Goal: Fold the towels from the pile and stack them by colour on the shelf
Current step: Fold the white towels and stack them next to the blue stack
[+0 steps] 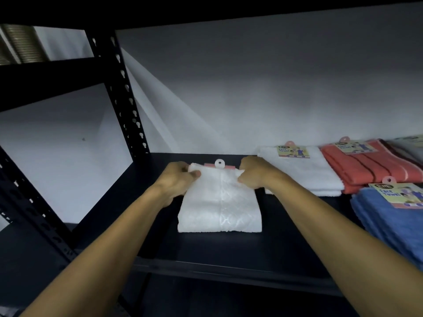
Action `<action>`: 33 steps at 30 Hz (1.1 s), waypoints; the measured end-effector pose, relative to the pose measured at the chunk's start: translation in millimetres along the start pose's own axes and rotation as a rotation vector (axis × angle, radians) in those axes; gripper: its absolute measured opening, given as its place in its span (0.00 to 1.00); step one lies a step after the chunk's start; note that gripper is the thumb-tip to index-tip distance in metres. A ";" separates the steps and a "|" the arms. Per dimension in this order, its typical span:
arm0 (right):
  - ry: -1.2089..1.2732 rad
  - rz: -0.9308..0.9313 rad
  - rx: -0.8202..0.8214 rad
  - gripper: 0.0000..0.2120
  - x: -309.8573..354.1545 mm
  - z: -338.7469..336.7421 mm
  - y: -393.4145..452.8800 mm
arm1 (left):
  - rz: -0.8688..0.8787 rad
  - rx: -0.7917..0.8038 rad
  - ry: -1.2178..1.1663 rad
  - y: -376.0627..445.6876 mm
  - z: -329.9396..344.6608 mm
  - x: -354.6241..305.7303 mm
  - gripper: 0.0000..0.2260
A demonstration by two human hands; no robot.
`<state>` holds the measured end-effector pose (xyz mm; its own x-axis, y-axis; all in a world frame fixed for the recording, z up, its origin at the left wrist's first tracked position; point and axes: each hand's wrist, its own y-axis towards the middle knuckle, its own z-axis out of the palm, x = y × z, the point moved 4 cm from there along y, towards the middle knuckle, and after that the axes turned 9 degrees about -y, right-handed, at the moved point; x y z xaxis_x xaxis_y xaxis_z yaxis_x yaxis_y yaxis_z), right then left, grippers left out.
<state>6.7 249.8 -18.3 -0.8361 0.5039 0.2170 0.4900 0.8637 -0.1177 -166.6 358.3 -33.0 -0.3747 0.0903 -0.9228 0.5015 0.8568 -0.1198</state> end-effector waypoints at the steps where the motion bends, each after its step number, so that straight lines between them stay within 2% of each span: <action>1: 0.063 -0.031 -0.060 0.02 -3.4 -5.5 -1.7 | 0.075 -0.010 -0.008 -5.2 -4.5 -3.5 0.05; 3: 0.189 -0.085 -0.200 0.10 -7.7 -19.8 -7.9 | 0.196 -0.044 0.017 -16.0 -14.1 -13.6 0.04; 6: 0.211 -0.196 -0.463 0.11 -1.7 -44.9 -26.0 | 0.381 -0.121 0.072 -30.1 -27.0 -37.3 0.02; 9: 0.114 -0.328 -0.779 0.07 3.5 -60.9 -50.6 | 0.666 -0.199 0.217 -45.1 -40.3 -58.7 0.03; 11: 0.001 -0.453 -0.955 0.05 3.5 -59.4 -71.0 | 0.854 -0.198 0.372 -59.5 -45.4 -61.0 0.05; 13: -0.099 -0.543 -1.018 0.04 -1.2 -45.2 -91.2 | 0.944 -0.156 0.518 -77.5 -45.0 -48.4 0.06; 15: -0.201 -0.650 -0.957 0.06 -8.7 -17.7 -108.3 | 0.984 -0.119 0.670 -97.2 -41.6 -25.2 0.07; 17: -0.308 -0.760 -0.805 0.06 -17.4 19.7 -123.0 | 1.023 -0.074 0.808 -116.2 -36.0 1.8 0.08; 19: -0.348 -0.790 -0.640 0.03 -24.8 50.3 -132.2 | 1.040 0.002 0.834 -130.5 -28.7 28.0 0.07; 21: -0.319 -0.775 -0.541 0.02 -27.5 63.9 -135.5 | 1.031 0.084 0.816 -138.9 -21.8 45.6 0.07; 24: -0.315 -0.754 -0.472 0.03 -26.5 60.3 -138.4 | 0.936 0.168 0.809 -140.7 -20.5 58.6 0.11; 26: -0.271 -0.733 -0.404 0.09 -29.0 52.1 -140.7 | 0.863 0.210 0.773 -138.7 -26.2 58.9 0.17; 30: 0.058 -0.598 -0.381 0.18 -22.4 31.3 -122.7 | 0.688 0.125 0.522 -122.7 -32.5 40.0 0.21; 31: 0.095 -0.550 -0.389 0.19 -14.8 29.1 -111.3 | 0.626 0.101 0.512 -114.6 -27.9 34.0 0.20; 33: 0.032 -0.465 -0.329 0.21 3.9 34.6 -86.0 | 0.510 0.150 0.645 -94.9 -9.1 27.5 0.23</action>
<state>-47.3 177.8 -40.8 -0.9768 0.0665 0.2036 0.1277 0.9440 0.3041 -231.6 284.1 -43.7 -0.4238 0.7605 -0.4919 0.8117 0.5599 0.1664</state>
